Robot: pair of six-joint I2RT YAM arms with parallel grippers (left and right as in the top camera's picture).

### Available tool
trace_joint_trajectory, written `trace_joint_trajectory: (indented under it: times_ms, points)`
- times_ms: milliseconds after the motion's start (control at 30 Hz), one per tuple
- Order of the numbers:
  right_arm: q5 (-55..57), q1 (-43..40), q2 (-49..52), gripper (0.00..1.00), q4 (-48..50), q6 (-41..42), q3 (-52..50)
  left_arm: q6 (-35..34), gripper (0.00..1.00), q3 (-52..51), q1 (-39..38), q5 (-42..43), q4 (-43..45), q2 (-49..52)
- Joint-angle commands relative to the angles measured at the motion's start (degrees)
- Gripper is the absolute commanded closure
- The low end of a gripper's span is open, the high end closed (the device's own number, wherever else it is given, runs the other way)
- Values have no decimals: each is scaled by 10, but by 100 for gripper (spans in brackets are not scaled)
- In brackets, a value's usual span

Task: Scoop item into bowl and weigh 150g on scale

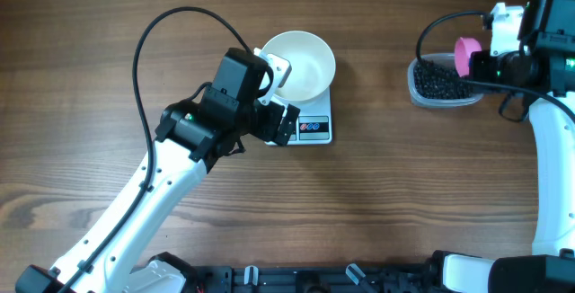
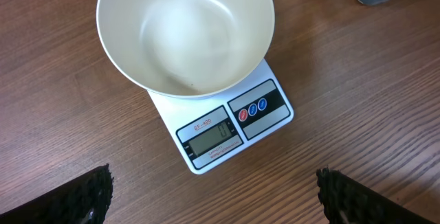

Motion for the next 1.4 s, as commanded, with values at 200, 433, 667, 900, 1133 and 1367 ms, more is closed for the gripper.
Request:
trace_joint_trajectory:
  times_ms: [200, 433, 667, 900, 1133, 1367]
  points:
    - [-68, -38, 4, 96, -20, -15, -1, 13, 0, -5, -3, 9, 0, 4]
    - [7, -38, 43, 96, -19, -16, -1, 13, 0, -5, -3, 9, 0, 4]
    - [10, -38, 89, 96, -5, -15, -1, 13, 0, -5, -3, 9, 0, 4]
    - [-13, -38, 127, 96, -3, -16, -1, 13, 0, -5, -3, 8, 0, 4]
    - [-107, -38, 143, 96, -5, -46, -1, 13, 0, -5, -3, 9, 0, 4]
    - [-141, -47, 143, 96, -31, -95, -1, 13, 0, -5, -3, 9, 0, 4]
